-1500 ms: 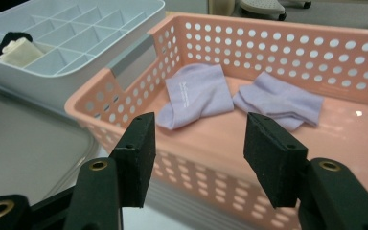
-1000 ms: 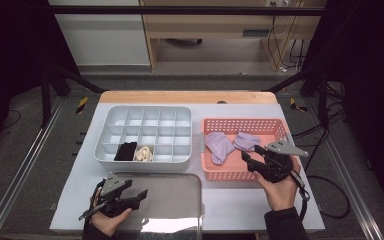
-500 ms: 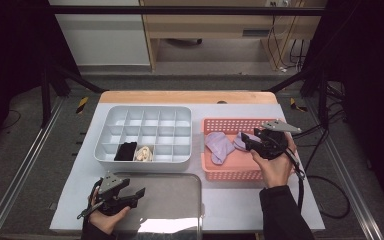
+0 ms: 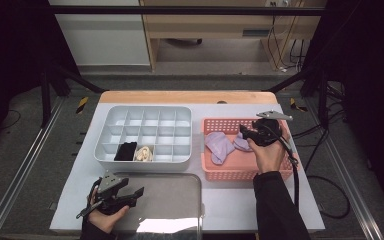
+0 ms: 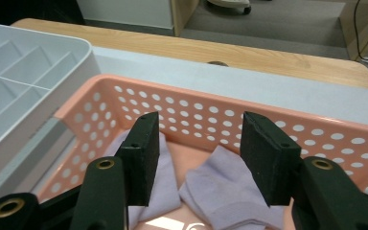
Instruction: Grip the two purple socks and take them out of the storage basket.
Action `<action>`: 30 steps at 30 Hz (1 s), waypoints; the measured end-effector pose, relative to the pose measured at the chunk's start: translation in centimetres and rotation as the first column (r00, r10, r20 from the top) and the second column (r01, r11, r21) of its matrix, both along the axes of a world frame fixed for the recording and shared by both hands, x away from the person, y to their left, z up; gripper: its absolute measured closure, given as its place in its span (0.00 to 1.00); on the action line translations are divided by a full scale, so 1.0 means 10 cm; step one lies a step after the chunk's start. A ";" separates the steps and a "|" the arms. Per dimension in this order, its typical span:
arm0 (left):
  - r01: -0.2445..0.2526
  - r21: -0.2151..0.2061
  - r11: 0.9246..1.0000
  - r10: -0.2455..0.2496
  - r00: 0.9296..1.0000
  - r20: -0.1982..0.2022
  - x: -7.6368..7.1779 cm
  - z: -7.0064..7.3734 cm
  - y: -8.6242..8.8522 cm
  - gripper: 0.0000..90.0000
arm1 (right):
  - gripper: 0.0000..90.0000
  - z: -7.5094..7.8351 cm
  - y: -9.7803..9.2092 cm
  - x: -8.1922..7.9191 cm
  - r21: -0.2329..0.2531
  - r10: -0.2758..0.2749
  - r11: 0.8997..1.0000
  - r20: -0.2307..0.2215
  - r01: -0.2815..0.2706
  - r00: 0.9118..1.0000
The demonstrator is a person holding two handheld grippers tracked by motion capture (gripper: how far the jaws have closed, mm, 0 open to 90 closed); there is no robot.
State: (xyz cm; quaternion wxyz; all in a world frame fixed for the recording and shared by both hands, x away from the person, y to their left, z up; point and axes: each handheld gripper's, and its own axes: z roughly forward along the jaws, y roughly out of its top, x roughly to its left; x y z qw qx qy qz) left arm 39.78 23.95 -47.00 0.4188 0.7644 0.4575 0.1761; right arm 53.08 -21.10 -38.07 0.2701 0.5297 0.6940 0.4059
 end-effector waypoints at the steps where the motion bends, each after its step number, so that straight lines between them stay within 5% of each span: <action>1: 0.000 0.000 1.000 0.000 1.000 -0.001 0.00 0.00 0.00 0.34 | 0.54 -0.02 0.00 0.02 -0.006 -0.001 1.000 -0.002 0.001 1.000; 13: -0.002 -0.001 1.000 0.002 1.000 -0.003 0.01 0.00 0.01 0.34 | 0.57 -0.22 -0.01 0.21 -0.023 -0.021 1.000 -0.024 0.020 1.000; 30: -0.005 0.007 1.000 0.005 1.000 -0.003 0.01 0.00 0.01 0.34 | 0.61 -0.47 0.00 0.38 -0.077 -0.038 0.997 -0.111 0.030 0.993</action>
